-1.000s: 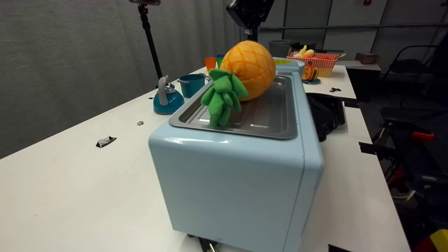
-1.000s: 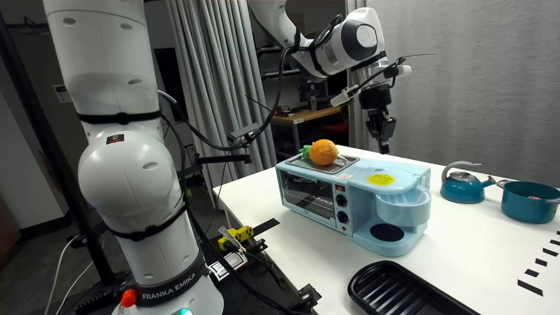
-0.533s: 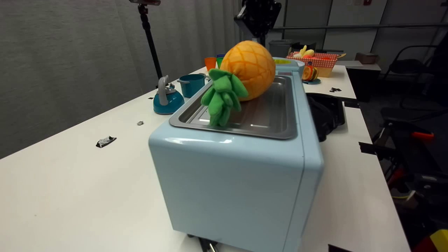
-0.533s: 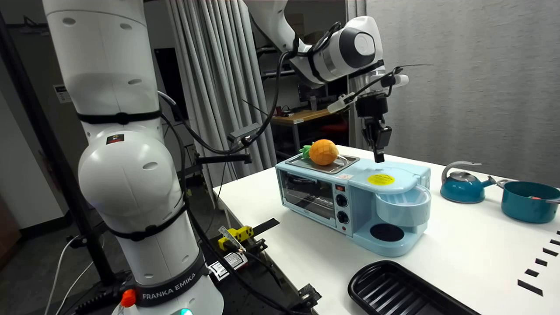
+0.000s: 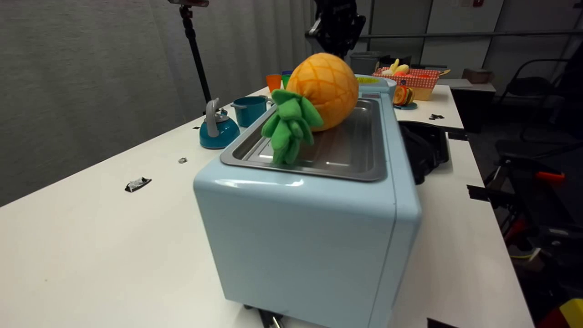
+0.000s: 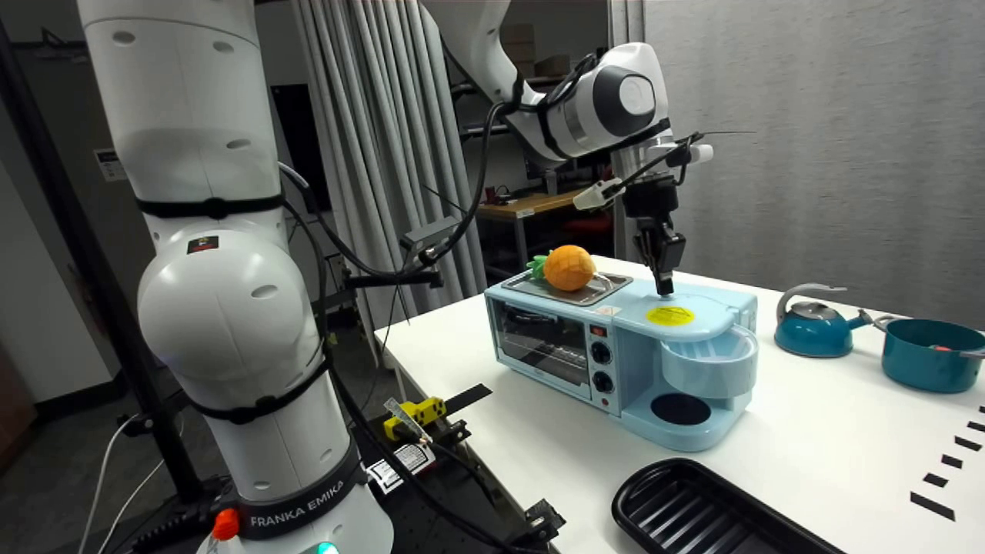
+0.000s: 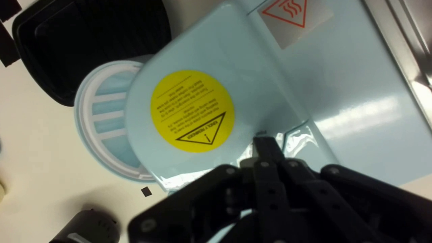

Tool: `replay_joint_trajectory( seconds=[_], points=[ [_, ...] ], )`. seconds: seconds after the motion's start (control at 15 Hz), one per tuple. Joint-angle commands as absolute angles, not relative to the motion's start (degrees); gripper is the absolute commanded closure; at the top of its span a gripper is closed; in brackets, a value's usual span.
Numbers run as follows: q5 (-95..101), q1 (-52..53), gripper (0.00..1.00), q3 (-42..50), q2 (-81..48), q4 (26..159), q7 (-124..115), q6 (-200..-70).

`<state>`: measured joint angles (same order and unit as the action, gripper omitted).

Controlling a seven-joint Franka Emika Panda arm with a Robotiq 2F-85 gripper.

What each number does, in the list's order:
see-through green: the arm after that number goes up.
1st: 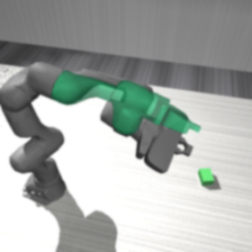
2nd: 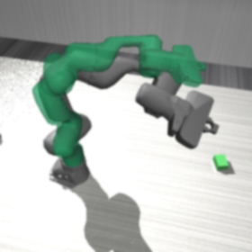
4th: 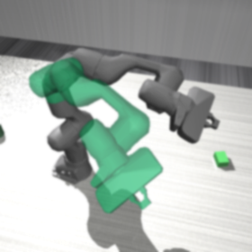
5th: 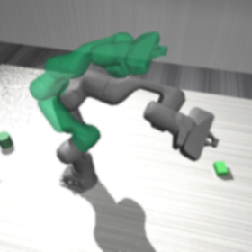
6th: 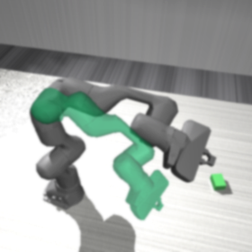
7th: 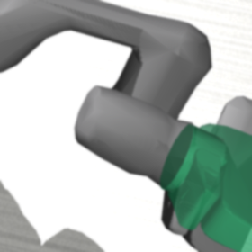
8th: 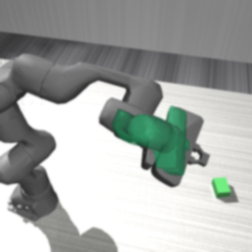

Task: Press the button on the top right side of the breakfast marker to open the chamber on the right

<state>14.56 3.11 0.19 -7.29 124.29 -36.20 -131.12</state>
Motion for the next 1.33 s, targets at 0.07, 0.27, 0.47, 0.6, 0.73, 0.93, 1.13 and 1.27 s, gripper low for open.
replay_joint_trajectory(
  seconds=[0.07,0.27,0.47,0.6,0.73,0.93,1.13,1.27],
  points=[
    [14.65,3.80,1.00,0.23,-7.52,125.09,-36.69,-133.36],
    [15.55,3.93,1.00,0.46,-7.76,125.67,-36.91,-133.19],
    [16.05,3.81,1.00,0.67,-8.40,125.65,-37.24,-133.79],
    [15.79,3.61,1.00,0.83,-9.01,125.95,-37.51,-134.22],
    [15.56,3.44,1.00,1.03,-9.54,126.47,-38.13,-134.79],
    [15.40,3.15,1.00,1.33,-10.72,127.33,-38.84,-135.76],
    [13.42,2.79,1.00,1.32,-11.83,127.54,-38.26,-135.87],
    [12.17,2.60,1.00,1.52,-12.54,127.77,-38.31,-136.03]
  ],
)
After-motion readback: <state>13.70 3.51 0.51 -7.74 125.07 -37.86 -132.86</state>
